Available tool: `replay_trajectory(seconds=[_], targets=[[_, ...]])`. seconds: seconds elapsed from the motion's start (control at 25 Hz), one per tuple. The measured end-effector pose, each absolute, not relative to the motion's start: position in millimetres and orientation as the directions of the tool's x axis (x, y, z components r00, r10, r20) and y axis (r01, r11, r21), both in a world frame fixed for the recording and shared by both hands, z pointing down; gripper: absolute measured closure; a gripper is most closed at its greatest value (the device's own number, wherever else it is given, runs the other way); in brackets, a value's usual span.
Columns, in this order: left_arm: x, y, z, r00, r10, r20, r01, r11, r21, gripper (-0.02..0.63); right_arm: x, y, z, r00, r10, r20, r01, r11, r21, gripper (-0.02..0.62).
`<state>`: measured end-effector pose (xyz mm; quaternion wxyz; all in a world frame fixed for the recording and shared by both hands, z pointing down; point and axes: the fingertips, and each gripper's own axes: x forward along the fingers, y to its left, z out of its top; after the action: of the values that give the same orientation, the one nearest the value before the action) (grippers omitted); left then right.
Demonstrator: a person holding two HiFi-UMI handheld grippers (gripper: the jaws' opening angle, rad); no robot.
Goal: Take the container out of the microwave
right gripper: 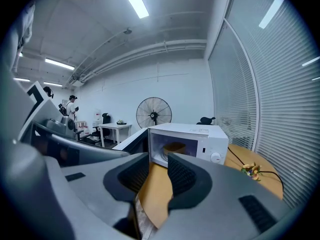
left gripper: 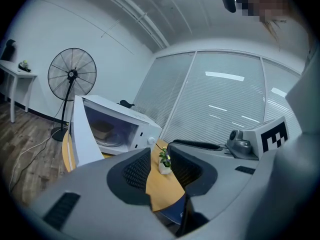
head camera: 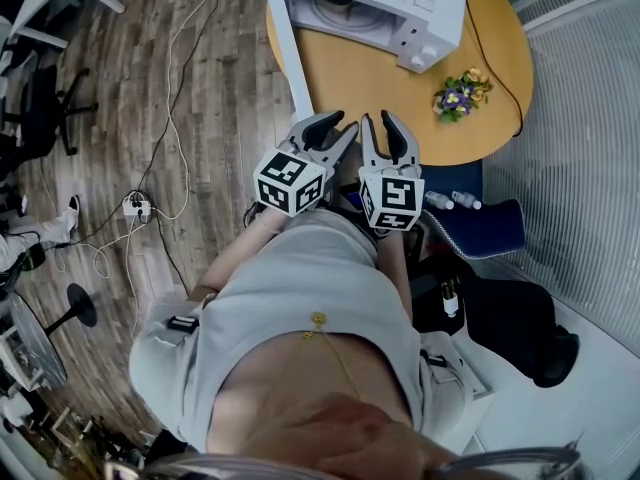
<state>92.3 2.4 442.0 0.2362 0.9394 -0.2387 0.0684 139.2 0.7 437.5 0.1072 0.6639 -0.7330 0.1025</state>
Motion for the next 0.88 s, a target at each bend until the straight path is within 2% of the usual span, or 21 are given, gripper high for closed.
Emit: replay_trajectory(seconds=[0.36, 0.72, 0.88], targets=[[85, 1, 447, 0.852, -0.451, 0.267, -0.524, -0.752, 0.400, 0.480, 136, -5, 439, -0.122, -0.946, 0.301, -0.992, 0.126, -0.006, 0.472], [32, -17, 450, 0.720, -0.630, 0.290, -0.693, -0.632, 0.347, 0.480, 118, -8, 441, -0.176, -0.937, 0.302, -0.984, 0.180, -0.015, 0.469], [19, -26, 447, 0.685, -0.670, 0.287, -0.727, -0.604, 0.325, 0.480, 112, -9, 441, -0.189, -0.934, 0.302, -0.981, 0.193, -0.016, 0.469]])
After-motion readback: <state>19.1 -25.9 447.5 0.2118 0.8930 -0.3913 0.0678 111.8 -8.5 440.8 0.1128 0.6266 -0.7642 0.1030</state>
